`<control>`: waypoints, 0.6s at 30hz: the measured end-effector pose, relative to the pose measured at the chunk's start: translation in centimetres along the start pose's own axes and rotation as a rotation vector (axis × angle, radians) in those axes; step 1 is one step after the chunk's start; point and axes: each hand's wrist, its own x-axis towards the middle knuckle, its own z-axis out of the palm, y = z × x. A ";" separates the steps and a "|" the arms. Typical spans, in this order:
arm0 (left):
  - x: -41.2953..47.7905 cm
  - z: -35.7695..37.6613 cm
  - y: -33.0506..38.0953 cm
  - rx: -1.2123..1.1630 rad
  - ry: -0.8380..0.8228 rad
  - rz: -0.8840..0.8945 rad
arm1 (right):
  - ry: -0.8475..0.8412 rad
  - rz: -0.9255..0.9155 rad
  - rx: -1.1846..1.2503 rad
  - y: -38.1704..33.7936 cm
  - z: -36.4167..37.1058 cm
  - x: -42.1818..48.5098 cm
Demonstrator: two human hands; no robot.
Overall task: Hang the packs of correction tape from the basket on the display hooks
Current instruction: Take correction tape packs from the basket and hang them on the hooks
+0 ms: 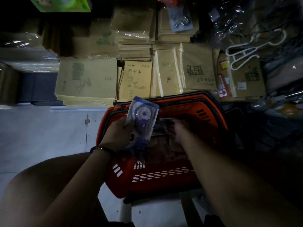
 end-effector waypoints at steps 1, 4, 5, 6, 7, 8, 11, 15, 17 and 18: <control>0.1 -0.1 0.2 -0.098 0.003 -0.027 | 0.014 -0.007 0.024 -0.4 0.4 0.7; 0.1 -0.2 0.8 -0.309 -0.014 -0.061 | 0.007 0.006 0.021 -1.3 1.1 1.5; 0.3 -0.1 0.8 -0.365 -0.005 -0.069 | -0.003 0.022 0.006 -1.3 1.2 1.5; 0.4 -0.2 0.8 -0.399 0.008 -0.076 | 0.003 0.041 -0.002 -1.2 1.4 1.8; 0.7 -0.3 0.7 -0.403 0.027 -0.070 | 0.016 0.057 -0.038 -1.2 1.4 2.1; 0.9 -0.4 0.4 -0.371 0.049 -0.053 | 0.010 0.056 -0.066 -1.1 1.6 2.5; 1.6 -1.0 -0.1 -0.129 0.116 -0.013 | -0.010 -0.004 -0.145 -1.0 1.6 1.5; 1.3 -1.2 0.3 -0.001 0.203 0.000 | 0.045 -0.016 -0.130 1.0 -0.8 -0.9; 0.7 -1.3 0.7 0.031 0.225 0.006 | 0.034 -0.103 -0.111 1.7 -2.2 -2.7; 0.3 -1.2 0.9 0.058 0.239 0.009 | 0.022 -0.148 -0.098 2.0 -2.8 -3.8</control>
